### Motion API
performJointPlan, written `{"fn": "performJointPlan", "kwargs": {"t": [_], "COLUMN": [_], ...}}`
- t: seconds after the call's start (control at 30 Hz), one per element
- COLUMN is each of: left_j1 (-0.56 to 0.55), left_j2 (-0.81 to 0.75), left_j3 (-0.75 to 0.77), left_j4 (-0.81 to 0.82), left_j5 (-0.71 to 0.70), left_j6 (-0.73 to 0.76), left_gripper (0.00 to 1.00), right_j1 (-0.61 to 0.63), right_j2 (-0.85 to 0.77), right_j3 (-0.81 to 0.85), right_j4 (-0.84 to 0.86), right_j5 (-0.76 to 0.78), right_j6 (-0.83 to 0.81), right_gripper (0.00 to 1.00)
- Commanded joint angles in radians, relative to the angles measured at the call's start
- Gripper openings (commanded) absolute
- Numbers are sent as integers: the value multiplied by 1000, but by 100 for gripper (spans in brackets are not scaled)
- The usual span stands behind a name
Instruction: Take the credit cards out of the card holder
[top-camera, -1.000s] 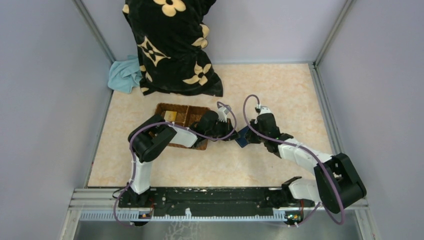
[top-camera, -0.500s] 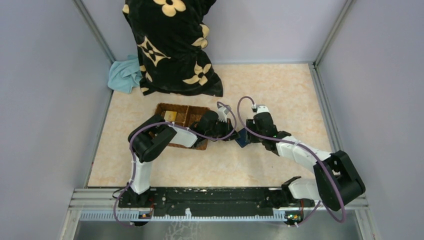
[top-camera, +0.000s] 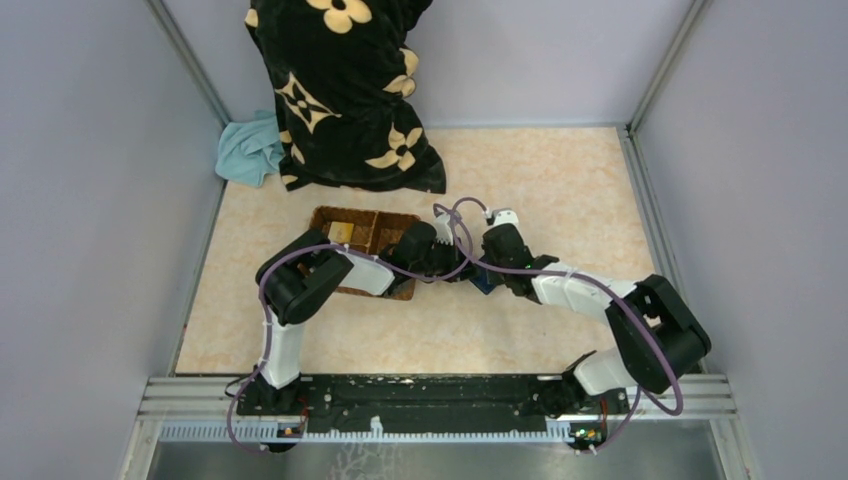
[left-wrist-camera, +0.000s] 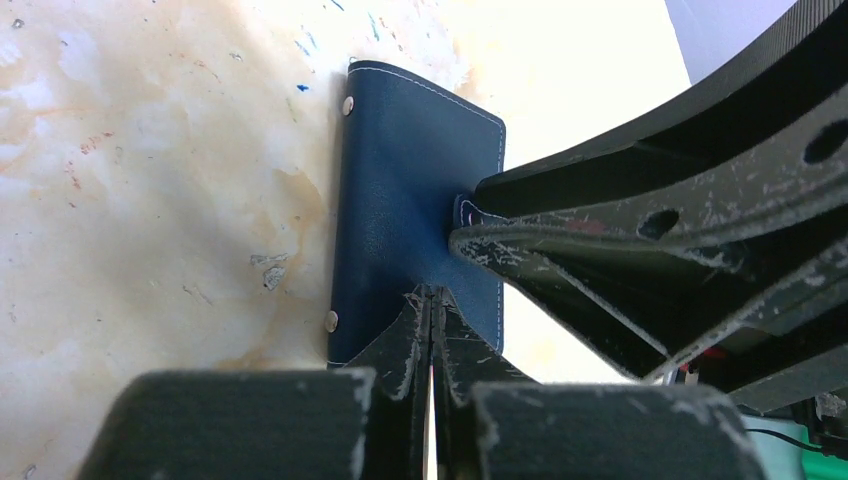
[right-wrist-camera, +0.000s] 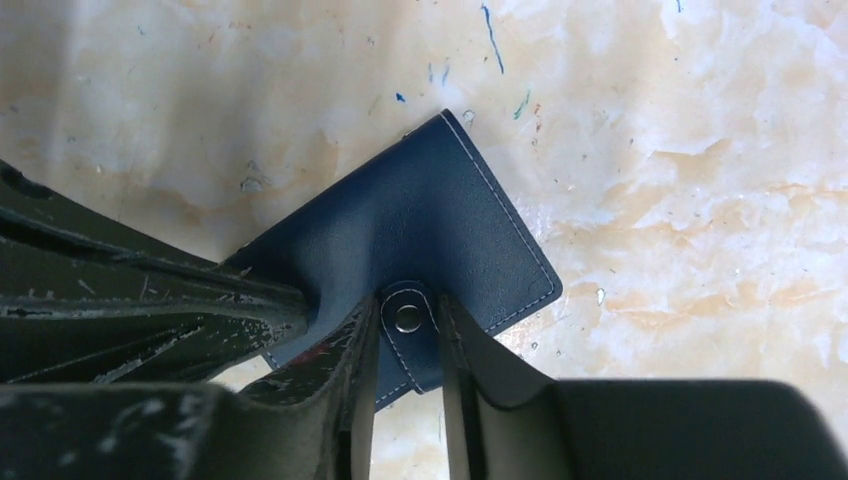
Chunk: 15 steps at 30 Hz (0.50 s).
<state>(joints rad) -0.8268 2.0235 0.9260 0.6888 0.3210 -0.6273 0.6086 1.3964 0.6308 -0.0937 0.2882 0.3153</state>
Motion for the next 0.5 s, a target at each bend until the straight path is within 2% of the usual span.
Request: {"fn": "performJointPlan", "kwargs": {"t": [0.0, 0.07, 0.27, 0.47], "left_j1": [6, 6, 8, 9], "left_j2": [3, 4, 14, 13], "left_j3": [-29, -27, -18, -19], "left_j4": [-72, -71, -69, -57], "left_j5": [-24, -22, -10, 3], "left_j6": [31, 32, 33, 23], "left_gripper": [2, 2, 2, 2], "right_j1": [13, 13, 0, -134], "right_j2": [47, 64, 8, -194], "right_j3": [25, 26, -9, -87], "right_j4": [-18, -34, -1, 119], "right_j5": [18, 32, -8, -248], "right_j6": [26, 49, 74, 124], "right_gripper": [17, 0, 0, 0]}}
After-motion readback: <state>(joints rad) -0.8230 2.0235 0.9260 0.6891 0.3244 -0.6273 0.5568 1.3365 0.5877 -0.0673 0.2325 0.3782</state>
